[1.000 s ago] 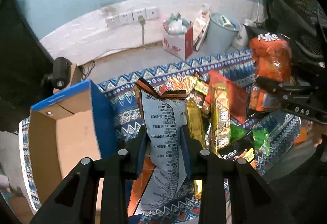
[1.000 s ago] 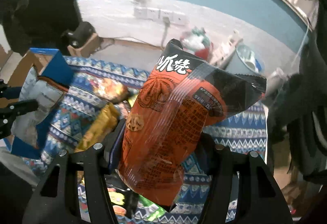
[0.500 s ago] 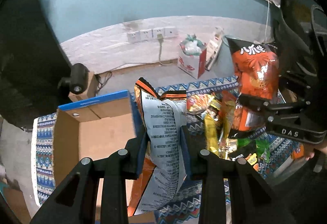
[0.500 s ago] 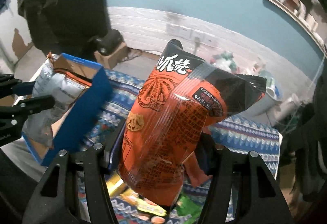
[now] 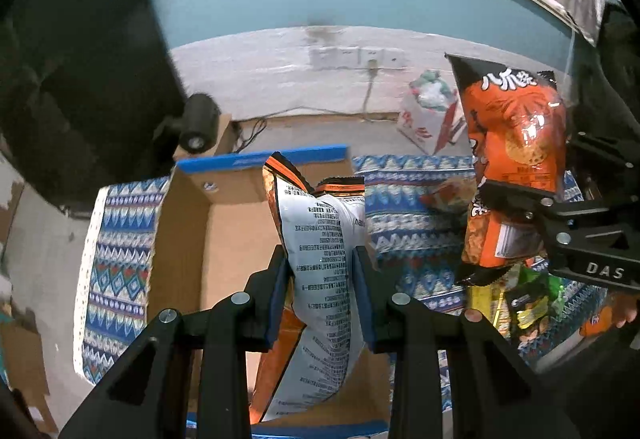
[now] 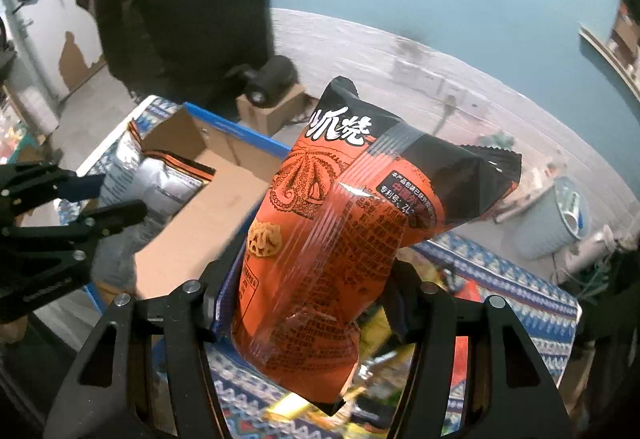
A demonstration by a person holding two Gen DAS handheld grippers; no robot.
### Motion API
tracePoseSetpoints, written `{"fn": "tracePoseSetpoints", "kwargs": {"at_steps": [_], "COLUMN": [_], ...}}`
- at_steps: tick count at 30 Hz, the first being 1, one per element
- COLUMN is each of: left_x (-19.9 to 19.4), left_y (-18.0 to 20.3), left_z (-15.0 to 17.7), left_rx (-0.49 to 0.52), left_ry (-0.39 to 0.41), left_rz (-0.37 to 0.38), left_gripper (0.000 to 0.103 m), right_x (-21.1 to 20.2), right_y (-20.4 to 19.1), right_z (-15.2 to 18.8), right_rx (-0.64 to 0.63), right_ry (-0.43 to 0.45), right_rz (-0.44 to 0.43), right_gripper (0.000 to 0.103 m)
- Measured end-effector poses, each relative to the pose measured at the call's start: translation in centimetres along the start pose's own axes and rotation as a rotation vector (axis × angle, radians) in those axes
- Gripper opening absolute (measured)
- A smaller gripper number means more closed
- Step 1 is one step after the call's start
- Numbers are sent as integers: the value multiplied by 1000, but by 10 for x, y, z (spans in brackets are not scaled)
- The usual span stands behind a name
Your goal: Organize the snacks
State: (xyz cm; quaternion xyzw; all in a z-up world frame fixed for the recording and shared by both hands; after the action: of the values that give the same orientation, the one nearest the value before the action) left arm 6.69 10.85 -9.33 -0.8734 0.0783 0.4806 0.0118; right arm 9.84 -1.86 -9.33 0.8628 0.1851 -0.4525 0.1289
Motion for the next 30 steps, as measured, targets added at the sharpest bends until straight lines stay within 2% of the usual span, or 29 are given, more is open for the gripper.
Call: {"fn": "tracePoseSetpoints", "kwargs": {"at_steps": [13, 21, 23, 25, 28, 30], "left_x": [21, 33, 34, 35, 35, 34], "left_y": [-66, -85, -91, -94, -104, -110], "left_z": [29, 46, 50, 51, 55, 58], "left_rx": [-160, -239, -256, -266, -279, -288], "left_ry": [-81, -136, -148, -156, -157, -162], "left_rz": [-38, -44, -54, -55, -85, -97], "left_gripper": [32, 33, 36, 46, 55, 56], "right_x": [37, 67, 75, 81, 89, 94], "right_y": [-84, -109, -112, -117, -121, -124], "right_z": [-16, -20, -19, -17, -16, -16], "right_rx": [-108, -129, -128, -133, -131, -135], "right_ry": [-49, -110, -130, -144, -160, -168], "right_rz": [-112, -199, -226, -238, -253, -267], "right_gripper": [60, 60, 61, 61, 61, 61]}}
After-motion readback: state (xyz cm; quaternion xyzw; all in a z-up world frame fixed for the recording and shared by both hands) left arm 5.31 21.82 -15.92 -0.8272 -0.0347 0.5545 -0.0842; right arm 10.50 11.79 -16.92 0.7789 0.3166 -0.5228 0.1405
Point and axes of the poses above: each gripper's, at about its wrist camera, not at the fingertips, and x roughly the way its jaws point, y to its right, z to its underside, the point moved 9 cm from there along x, roughly the way its jaws point, and after that the axes turned 4 degrees about z, right-handed, at the moved point
